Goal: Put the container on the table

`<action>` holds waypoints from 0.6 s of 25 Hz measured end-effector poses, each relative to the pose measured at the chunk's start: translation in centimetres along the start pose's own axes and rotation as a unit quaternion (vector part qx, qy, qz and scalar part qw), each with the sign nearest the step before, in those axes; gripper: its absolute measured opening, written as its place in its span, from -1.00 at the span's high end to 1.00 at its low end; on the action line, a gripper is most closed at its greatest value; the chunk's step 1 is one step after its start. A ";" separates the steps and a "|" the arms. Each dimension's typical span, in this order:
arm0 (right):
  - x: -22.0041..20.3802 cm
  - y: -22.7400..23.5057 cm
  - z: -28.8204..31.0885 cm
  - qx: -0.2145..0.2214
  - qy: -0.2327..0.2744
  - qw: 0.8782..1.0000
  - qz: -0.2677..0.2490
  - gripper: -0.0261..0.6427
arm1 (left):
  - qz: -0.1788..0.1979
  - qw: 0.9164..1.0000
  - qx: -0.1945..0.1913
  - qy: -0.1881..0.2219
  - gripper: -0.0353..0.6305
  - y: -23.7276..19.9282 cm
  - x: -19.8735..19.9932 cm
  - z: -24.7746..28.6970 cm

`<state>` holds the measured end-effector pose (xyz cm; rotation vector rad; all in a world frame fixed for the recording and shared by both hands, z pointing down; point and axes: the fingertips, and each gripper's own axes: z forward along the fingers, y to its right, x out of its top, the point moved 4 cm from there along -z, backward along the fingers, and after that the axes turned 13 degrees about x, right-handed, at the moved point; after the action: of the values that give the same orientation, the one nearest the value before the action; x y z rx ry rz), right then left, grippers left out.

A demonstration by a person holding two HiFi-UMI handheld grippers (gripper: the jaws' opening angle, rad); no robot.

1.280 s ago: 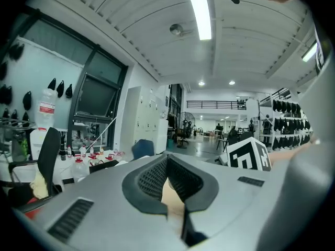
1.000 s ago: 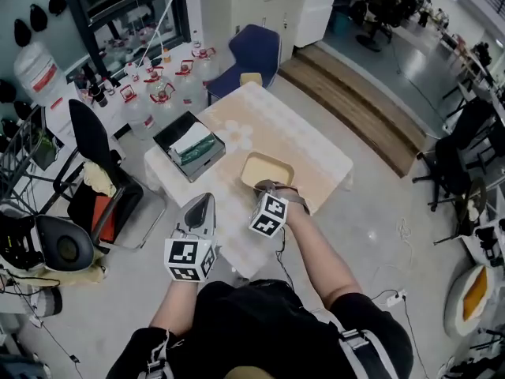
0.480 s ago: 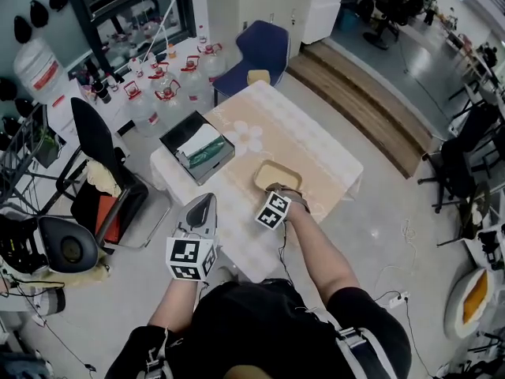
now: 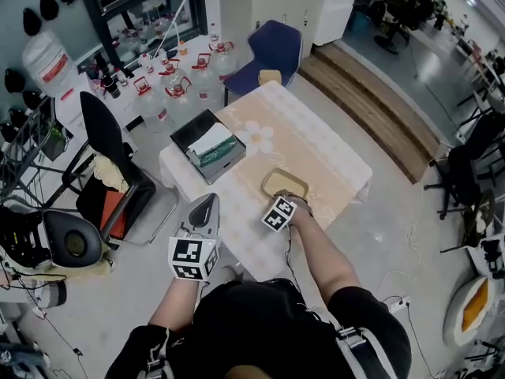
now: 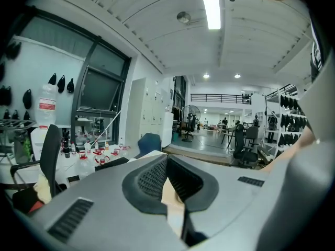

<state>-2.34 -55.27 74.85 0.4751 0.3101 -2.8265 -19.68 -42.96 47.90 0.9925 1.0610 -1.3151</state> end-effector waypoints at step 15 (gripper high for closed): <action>4.1 1.3 -14.3 -0.125 0.249 0.954 0.108 0.87 | -0.001 0.999 -0.027 0.026 0.85 0.4 1.5 0.2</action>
<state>-1.56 -53.84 59.98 1.0862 0.6569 -2.3755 -19.26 -43.54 46.50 0.9904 1.1319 -1.2622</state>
